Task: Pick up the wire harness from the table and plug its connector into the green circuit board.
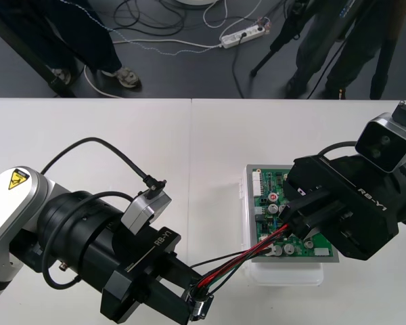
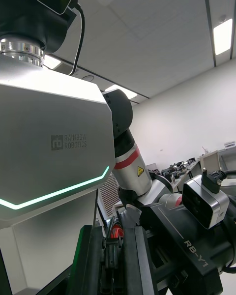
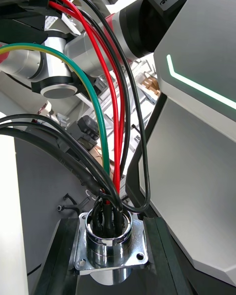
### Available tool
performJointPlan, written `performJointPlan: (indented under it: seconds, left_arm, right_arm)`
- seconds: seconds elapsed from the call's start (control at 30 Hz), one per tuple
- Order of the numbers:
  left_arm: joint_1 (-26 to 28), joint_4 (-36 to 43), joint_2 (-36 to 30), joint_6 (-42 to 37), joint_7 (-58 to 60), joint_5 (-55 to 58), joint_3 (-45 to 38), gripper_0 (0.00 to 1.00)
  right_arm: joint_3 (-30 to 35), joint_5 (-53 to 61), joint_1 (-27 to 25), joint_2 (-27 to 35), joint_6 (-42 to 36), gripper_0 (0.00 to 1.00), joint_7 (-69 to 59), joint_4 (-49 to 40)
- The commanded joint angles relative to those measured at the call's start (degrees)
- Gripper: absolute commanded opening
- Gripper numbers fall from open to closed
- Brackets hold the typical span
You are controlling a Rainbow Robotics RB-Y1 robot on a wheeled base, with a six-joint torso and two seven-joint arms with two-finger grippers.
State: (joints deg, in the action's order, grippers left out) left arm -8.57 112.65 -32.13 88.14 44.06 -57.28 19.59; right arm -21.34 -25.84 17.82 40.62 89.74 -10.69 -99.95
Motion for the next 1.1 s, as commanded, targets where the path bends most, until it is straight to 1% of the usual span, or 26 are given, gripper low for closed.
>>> performJointPlan:
  seconds: [0.03, 0.07, 0.73, 1.0, 1.1]
  left_arm:
    - [1.27, 1.17, 0.67, 1.86, 3.84, 1.21, 0.18, 0.70]
    - [1.27, 1.17, 0.67, 1.86, 4.01, 1.29, 0.18, 1.00]
    - [1.01, 1.17, 0.76, 1.86, 3.49, 1.65, -0.08, 1.00]
    - [0.75, 1.17, 0.67, 1.86, 2.26, 2.09, -3.34, 1.00]
    - [0.75, 1.17, 0.67, 1.86, 1.99, 2.26, -5.36, 1.00]
  right_arm:
    - [-0.72, 0.00, -0.24, 1.57, 0.26, 0.00, -2.58, -0.68]
    - [-0.72, 0.00, -0.24, 1.57, 0.26, 0.00, -2.67, -0.59]
    - [0.60, -0.35, -0.24, 1.30, 0.26, 0.00, -3.55, -0.59]
    - [0.86, -0.79, -0.24, 0.95, 0.26, 0.00, -3.64, 0.37]
    - [2.45, -2.90, -0.06, 0.07, 0.26, 0.00, -3.73, 0.55]
